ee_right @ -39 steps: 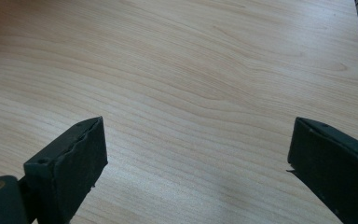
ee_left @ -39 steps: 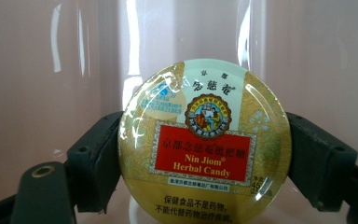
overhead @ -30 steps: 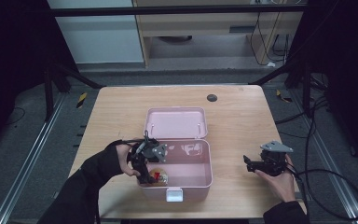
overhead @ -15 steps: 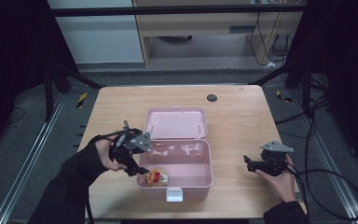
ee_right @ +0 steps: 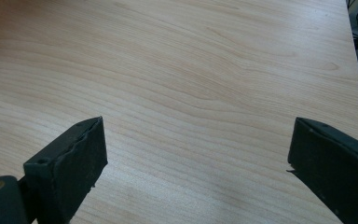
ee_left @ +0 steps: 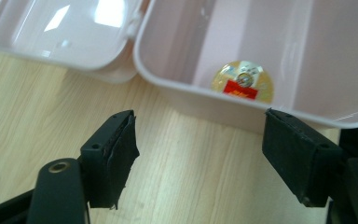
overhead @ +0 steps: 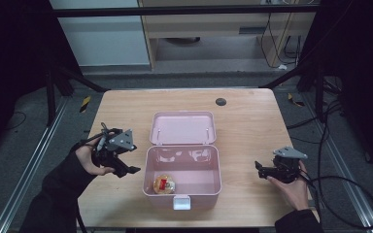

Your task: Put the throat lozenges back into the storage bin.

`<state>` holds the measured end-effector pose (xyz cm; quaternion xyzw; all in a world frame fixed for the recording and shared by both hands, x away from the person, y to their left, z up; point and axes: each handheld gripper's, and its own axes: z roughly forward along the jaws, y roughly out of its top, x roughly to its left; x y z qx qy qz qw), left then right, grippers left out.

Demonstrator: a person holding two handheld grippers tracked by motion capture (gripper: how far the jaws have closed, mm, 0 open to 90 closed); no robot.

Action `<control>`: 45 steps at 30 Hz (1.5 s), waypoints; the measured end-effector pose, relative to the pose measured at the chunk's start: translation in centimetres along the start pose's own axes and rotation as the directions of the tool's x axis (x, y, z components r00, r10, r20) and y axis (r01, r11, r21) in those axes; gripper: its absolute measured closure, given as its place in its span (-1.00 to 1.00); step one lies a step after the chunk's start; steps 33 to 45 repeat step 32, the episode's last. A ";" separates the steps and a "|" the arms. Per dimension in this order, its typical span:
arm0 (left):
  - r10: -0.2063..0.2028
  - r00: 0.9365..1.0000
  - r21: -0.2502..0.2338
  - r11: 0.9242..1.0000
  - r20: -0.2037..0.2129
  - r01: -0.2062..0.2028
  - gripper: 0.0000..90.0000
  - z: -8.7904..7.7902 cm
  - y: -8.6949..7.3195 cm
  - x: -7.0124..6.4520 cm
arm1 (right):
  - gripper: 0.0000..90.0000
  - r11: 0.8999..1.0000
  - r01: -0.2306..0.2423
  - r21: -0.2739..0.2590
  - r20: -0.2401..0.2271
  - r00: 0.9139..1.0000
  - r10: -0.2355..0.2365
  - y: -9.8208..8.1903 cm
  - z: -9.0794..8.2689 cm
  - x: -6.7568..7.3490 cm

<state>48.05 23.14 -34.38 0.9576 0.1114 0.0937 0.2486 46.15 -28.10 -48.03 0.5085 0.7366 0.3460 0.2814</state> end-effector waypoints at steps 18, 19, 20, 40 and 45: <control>-0.346 0.929 -0.103 0.937 -0.132 0.334 -0.53 3.2 -9.2 1.5 | -0.90 1.000 -0.014 -0.005 0.011 1.000 0.014 -0.2 -0.4 -0.2; -0.371 0.918 -0.114 0.927 -0.140 0.357 -0.54 3.5 -9.6 1.5 | -0.90 1.000 -0.013 -0.006 0.015 1.000 0.013 -0.2 -0.4 -0.3; -0.390 0.908 -0.120 0.919 -0.153 0.375 -0.55 3.8 -10.0 1.6 | -0.90 1.000 -0.013 -0.006 0.016 1.000 0.013 -0.2 -0.4 -0.3; -0.573 0.782 -0.187 0.819 -0.245 0.542 -0.57 6.3 -13.5 2.1 | -0.90 1.000 -0.026 -0.005 0.033 0.999 0.026 -0.4 -0.4 -0.5; -0.573 0.782 -0.187 0.819 -0.245 0.542 -0.57 6.3 -13.5 2.1 | -0.90 1.000 -0.026 -0.005 0.033 0.999 0.026 -0.4 -0.4 -0.5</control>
